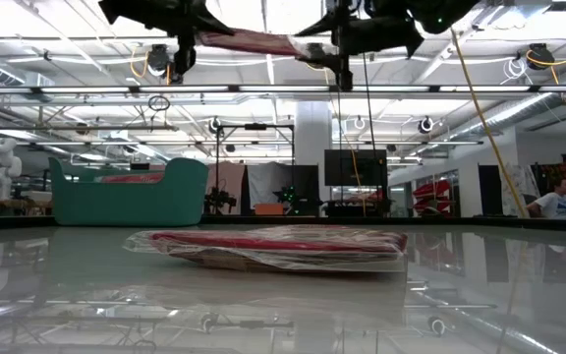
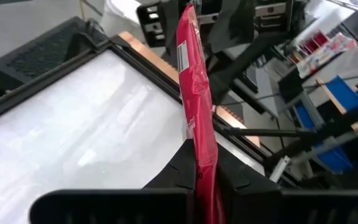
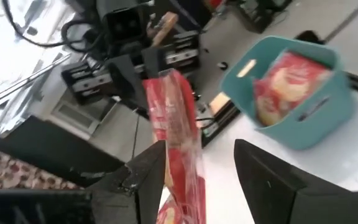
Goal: Sort popcorn bags into baskets
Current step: Put the red popcorn bag into the green bin
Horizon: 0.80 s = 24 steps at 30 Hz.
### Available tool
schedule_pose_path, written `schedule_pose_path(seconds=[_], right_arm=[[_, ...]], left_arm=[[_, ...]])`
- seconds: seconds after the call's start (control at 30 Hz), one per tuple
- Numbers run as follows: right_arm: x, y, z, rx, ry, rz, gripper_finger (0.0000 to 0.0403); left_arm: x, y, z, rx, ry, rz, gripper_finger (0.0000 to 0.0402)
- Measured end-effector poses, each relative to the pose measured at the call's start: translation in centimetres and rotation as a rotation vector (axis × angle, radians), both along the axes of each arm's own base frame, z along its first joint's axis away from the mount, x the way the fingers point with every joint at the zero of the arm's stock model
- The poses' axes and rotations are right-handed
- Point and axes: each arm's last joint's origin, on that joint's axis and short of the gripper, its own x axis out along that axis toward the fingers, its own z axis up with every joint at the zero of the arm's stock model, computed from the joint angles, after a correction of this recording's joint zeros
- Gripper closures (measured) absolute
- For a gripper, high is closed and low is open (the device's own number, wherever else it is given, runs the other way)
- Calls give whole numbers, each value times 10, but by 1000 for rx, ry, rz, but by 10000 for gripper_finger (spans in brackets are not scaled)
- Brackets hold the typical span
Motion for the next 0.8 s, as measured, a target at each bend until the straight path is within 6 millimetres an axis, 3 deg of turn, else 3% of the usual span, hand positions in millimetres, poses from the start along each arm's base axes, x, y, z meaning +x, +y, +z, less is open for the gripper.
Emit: schedule_pose_path(seconds=[0.3, 0.5, 0.63, 0.8], right_arm=[[8, 15, 2, -29, -31, 109, 220], [11, 21, 2, -38, -34, 150, 226], [17, 29, -2, -96, -12, 151, 264], [18, 30, -2, -102, -10, 145, 359]], left_arm=[[5, -10, 0, -13, 5, -37, 374], [7, -12, 2, -13, -17, -43, 386], [12, -17, 1, -2, -17, -72, 382], [14, -20, 2, 14, -21, -86, 367]])
